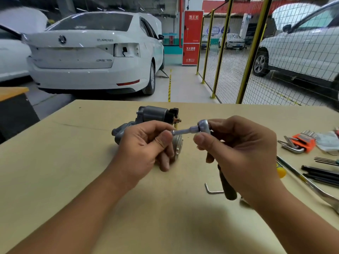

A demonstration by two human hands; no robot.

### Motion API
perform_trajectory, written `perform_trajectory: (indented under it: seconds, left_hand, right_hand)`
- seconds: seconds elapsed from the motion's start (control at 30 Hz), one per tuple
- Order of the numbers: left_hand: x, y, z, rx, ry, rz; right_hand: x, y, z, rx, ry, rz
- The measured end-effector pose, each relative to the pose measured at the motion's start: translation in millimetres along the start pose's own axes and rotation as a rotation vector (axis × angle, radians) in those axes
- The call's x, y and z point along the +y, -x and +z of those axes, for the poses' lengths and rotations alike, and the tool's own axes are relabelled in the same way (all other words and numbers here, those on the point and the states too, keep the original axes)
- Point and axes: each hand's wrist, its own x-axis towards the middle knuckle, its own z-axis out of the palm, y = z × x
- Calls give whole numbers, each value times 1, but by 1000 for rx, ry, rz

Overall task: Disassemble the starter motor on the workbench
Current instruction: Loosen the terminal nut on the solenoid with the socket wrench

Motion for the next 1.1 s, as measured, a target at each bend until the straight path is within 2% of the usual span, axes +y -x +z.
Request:
perform_trajectory:
  seconds: [0.13, 0.2, 0.37, 0.43, 0.5, 0.6, 0.67, 0.73, 0.8, 0.97, 1.03, 1.1]
  left_hand:
    - [-1, 0, -1, -136, 62, -142]
    - [-1, 1, 0, -157, 91, -152]
    - [-3, 2, 7, 23, -39, 124]
    - [-5, 4, 9, 31, -155, 187]
    - [-3, 3, 6, -15, -305, 230]
    - [1, -6, -16, 10, -776, 345]
    - [3, -13, -31, 42, -1084, 201]
    - [0, -14, -39, -29, -1348, 16]
    - [-8, -15, -40, -71, -1464, -33]
    - [-12, -34, -29, -2, -1579, -37]
    - [-9, -48, -26, -49, -1626, -31]
    - [-6, -62, -21, -163, -1747, -5]
  right_hand:
    - [-2, 1, 0, -15, 158, -167]
    - [-3, 1, -1, -32, 202, -221]
    - [-4, 3, 2, 20, 21, 96]
    - [-5, 2, 4, 7, -7, 196]
    - [-3, 1, 6, -33, -138, 356]
    - [5, -2, 6, -53, -251, 516]
    - [9, -6, 3, 10, -237, 549]
    - [13, -9, 1, 83, -237, 591]
    - [16, -10, 0, 134, -261, 632]
    - [21, -7, 4, 146, -296, 671]
    - [21, -6, 4, 138, -281, 655]
    - [22, -6, 4, 132, -271, 644]
